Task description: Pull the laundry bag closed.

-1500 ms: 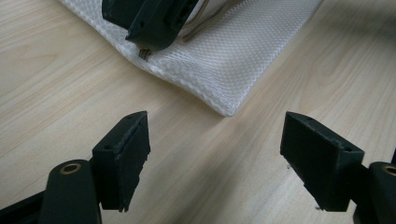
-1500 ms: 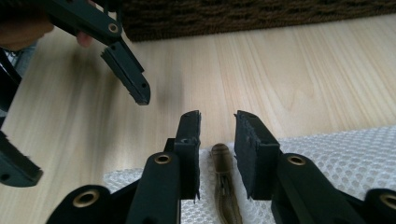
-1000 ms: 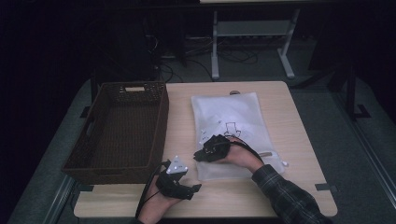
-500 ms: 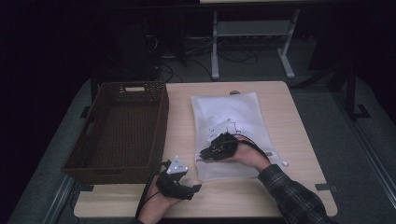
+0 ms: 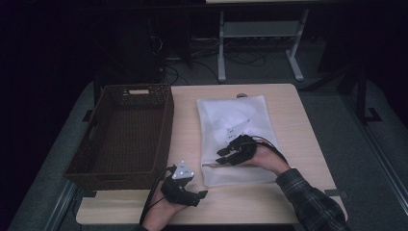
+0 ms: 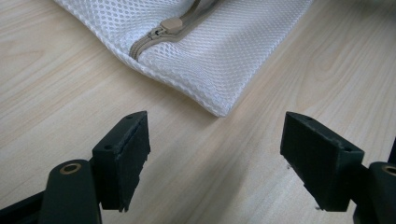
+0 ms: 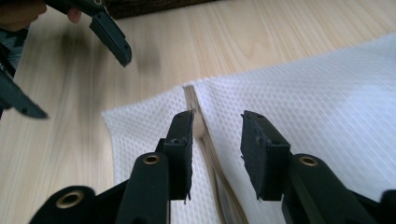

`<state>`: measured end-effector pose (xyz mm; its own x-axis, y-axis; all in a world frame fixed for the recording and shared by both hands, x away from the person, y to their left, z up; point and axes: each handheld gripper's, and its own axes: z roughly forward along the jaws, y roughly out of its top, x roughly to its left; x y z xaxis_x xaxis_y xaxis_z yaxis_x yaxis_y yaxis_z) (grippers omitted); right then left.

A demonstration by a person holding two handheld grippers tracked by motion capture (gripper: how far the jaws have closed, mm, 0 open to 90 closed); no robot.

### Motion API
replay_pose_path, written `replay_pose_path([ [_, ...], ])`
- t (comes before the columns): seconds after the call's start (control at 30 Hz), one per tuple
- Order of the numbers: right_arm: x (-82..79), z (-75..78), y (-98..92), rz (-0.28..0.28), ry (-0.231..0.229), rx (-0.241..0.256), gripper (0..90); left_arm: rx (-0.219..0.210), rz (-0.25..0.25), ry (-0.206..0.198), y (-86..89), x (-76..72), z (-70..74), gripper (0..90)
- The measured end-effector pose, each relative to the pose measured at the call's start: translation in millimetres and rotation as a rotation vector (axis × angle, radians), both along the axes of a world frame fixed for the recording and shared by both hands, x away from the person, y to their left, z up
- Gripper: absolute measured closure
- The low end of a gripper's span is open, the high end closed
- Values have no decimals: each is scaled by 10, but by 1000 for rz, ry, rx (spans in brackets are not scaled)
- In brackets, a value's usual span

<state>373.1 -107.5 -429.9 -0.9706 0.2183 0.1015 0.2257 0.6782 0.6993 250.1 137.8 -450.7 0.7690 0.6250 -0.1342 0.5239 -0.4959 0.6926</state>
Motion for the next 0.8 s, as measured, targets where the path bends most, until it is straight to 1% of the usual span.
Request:
replay_pose_path([
  [0.1,12,-15,-93,-12,0,-14,599,1,-3,0,-7,3,-3,236],
  [0.13,23,-40,-113,-12,-3,-21,593,-1,-2,0,-10,3,-4,236],
  [0.17,25,-59,-119,-16,3,-28,591,0,-2,1,-13,5,-5,236],
  [0.27,45,-163,-94,-7,12,-57,567,5,-5,2,-16,7,-7,236],
  [0.33,46,-218,-64,4,2,-87,553,5,-7,2,-17,7,-7,236],
  [0.43,39,-284,-34,16,2,-110,549,6,-7,3,-14,7,-7,236],
  [0.53,26,-313,-18,22,-15,-119,551,6,-5,4,-11,8,-8,236],
  [0.67,-26,-317,-2,27,-67,-137,573,6,-3,3,-10,10,-7,236],
  [0.8,-66,-330,-26,10,-71,-119,614,8,-1,5,-15,10,-8,236],
])
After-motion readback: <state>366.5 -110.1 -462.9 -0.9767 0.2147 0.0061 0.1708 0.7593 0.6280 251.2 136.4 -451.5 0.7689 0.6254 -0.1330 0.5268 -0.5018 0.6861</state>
